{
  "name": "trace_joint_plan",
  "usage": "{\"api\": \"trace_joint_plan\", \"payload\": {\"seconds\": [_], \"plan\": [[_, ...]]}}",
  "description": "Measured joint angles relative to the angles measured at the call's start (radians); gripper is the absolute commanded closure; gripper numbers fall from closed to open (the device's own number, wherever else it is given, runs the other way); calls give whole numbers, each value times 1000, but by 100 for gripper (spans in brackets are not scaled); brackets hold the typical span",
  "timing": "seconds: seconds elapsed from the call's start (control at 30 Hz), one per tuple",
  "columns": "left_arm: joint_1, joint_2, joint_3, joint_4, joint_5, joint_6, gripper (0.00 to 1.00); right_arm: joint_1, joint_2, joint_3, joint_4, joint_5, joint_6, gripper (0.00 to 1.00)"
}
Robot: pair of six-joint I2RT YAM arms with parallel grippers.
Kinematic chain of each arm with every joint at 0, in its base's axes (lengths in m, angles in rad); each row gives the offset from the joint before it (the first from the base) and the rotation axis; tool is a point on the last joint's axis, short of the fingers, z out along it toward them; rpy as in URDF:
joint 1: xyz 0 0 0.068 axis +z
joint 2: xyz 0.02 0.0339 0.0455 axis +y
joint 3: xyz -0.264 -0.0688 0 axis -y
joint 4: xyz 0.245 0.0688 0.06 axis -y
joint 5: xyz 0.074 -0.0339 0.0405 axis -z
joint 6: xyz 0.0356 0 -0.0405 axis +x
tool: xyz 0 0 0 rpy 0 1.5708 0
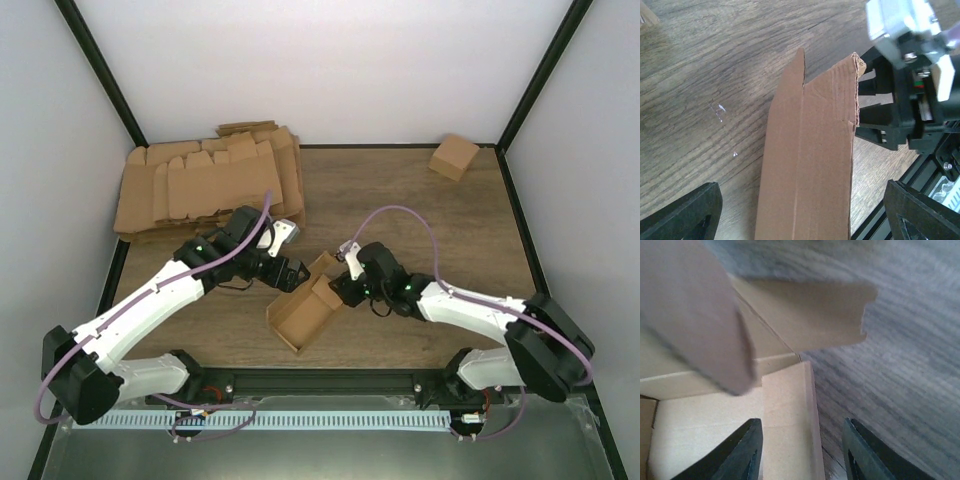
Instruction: Fold the paper box
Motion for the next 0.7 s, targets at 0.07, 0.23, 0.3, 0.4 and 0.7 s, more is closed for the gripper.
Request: {"api": "trace_joint_plan", "payload": {"seconds": [0.07, 0.23, 0.3, 0.4, 0.7], "plan": [[0, -6, 0, 0, -2, -5, 8, 1, -42, -13, 21, 5, -2, 46], [0, -16, 0, 0, -2, -10, 9, 1, -119, -46, 50, 12, -5, 44], [0, -16, 0, -1, -2, -10, 9, 1, -133, -51, 56, 17, -5, 43], [0, -16, 0, -2, -2, -10, 9, 1, -161, -64, 71, 27, -5, 40], [-16, -27, 31, -48, -10, -13, 9, 1, -340, -135, 138, 108, 32, 0]]}}
